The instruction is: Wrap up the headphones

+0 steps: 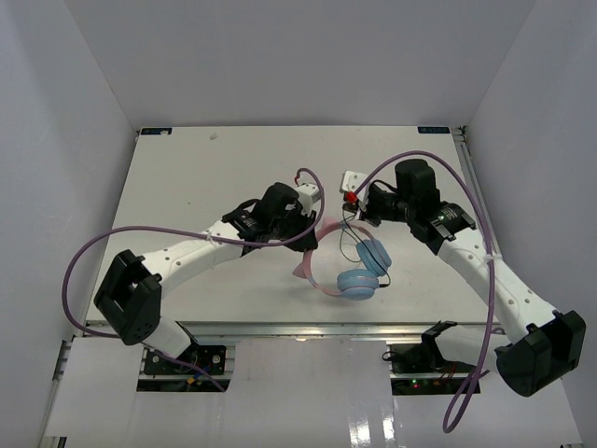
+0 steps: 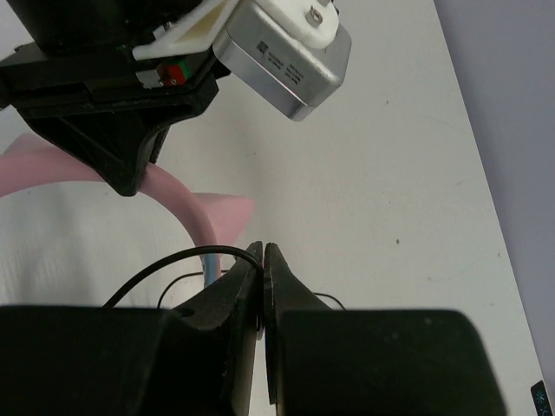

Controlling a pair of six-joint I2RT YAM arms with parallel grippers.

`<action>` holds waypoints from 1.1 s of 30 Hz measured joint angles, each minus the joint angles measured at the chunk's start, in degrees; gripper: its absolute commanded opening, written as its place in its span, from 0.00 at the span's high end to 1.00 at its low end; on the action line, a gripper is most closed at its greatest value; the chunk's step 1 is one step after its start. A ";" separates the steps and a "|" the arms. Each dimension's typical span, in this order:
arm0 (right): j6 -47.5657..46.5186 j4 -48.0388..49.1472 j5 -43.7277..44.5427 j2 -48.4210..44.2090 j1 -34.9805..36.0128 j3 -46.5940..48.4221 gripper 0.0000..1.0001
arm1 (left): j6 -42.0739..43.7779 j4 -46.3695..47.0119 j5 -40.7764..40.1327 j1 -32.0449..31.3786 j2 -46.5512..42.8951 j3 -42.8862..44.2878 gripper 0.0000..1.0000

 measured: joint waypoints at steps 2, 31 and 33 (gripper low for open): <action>0.01 0.53 0.75 -0.01 -0.01 -0.65 0.92 | -0.35 0.91 0.06 -0.05 -1.20 -0.98 1.00; 7.35 4.36 7.14 0.92 2.43 1.78 0.92 | -3.73 5.64 -3.16 -0.33 0.27 -3.07 1.00; 8.51 5.93 10.54 0.73 3.21 0.44 0.92 | -3.99 5.79 -3.67 -0.34 1.15 -1.82 1.00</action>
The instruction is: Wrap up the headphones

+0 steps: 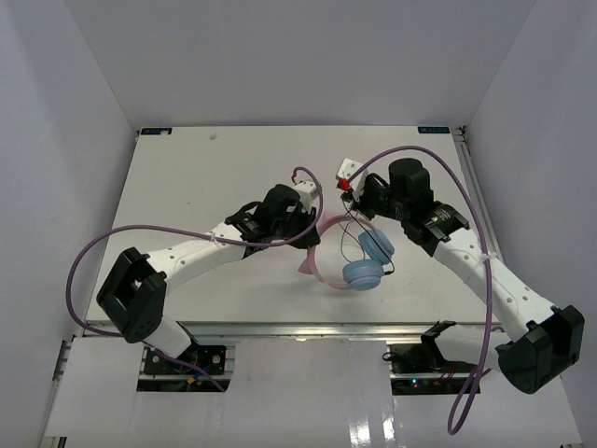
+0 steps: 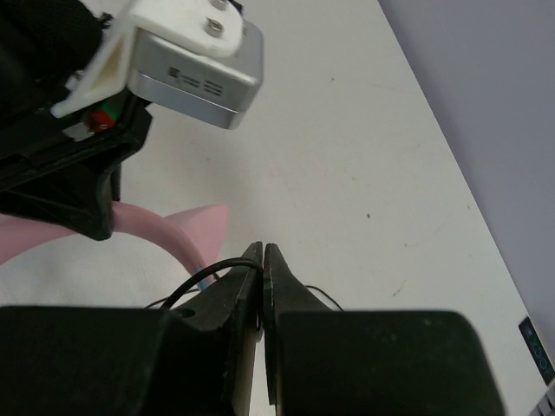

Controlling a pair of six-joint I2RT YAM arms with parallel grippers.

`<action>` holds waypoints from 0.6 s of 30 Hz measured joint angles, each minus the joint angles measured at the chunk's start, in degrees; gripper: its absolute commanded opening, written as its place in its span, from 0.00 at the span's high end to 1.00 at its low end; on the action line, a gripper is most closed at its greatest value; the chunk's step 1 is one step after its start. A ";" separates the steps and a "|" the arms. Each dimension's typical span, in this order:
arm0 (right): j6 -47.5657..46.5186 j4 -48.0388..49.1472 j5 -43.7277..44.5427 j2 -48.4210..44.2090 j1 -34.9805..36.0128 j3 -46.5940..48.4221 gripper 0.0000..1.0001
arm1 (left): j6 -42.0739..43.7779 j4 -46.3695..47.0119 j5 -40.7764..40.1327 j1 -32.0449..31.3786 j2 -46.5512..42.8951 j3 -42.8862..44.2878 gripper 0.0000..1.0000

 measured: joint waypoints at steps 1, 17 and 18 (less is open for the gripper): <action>0.61 0.93 2.00 -0.07 0.32 -0.66 0.92 | -0.15 0.14 -0.18 0.00 0.23 0.35 1.00; 8.85 7.37 14.98 -0.33 2.58 -2.72 0.92 | -1.61 1.46 -3.83 -0.28 0.61 0.63 1.00; 8.76 6.77 13.86 -0.33 2.60 -1.91 0.92 | -1.62 1.22 -4.31 -0.27 0.63 0.63 1.00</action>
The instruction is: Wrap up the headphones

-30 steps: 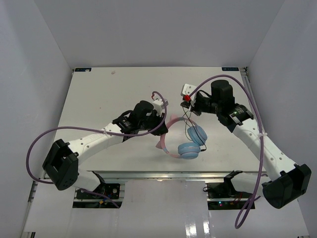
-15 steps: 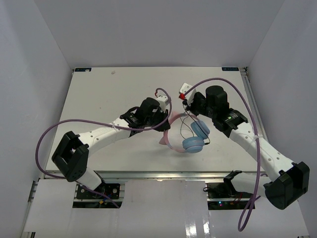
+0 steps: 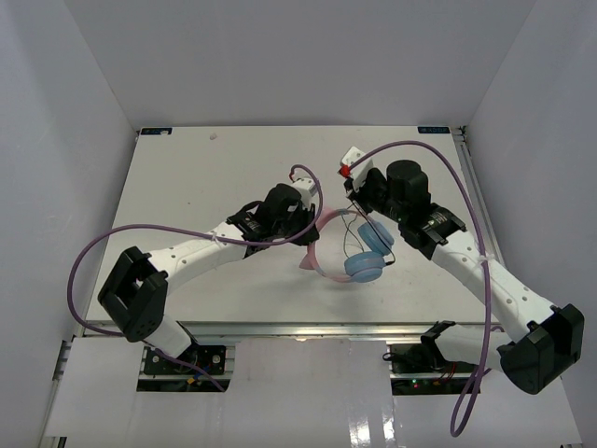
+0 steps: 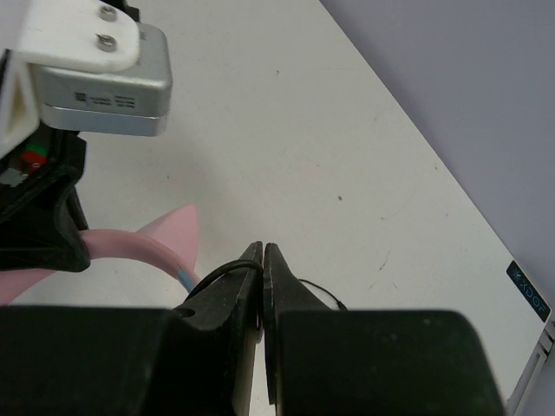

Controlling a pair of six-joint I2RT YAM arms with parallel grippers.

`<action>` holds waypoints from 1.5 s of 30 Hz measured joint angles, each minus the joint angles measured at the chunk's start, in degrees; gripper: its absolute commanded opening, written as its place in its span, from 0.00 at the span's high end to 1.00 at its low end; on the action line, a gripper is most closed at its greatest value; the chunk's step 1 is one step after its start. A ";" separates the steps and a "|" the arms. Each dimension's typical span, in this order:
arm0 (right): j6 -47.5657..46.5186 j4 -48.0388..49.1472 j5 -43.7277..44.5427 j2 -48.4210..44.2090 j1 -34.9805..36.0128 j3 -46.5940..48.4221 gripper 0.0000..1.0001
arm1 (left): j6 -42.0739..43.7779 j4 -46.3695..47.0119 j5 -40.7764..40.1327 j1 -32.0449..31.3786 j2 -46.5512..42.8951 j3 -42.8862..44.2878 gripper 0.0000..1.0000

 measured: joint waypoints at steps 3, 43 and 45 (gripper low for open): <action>-0.16 -1.52 -3.17 0.02 0.02 2.23 0.92 | -0.32 -0.28 -1.47 -0.01 0.35 0.00 1.00; -3.98 -3.16 -1.91 6.65 0.18 2.50 0.84 | 4.34 7.64 -1.98 -4.14 -3.85 -2.47 1.00; -4.35 -3.09 -1.90 6.87 0.07 2.50 0.84 | 4.57 7.55 -2.10 -4.16 -5.32 -3.73 1.00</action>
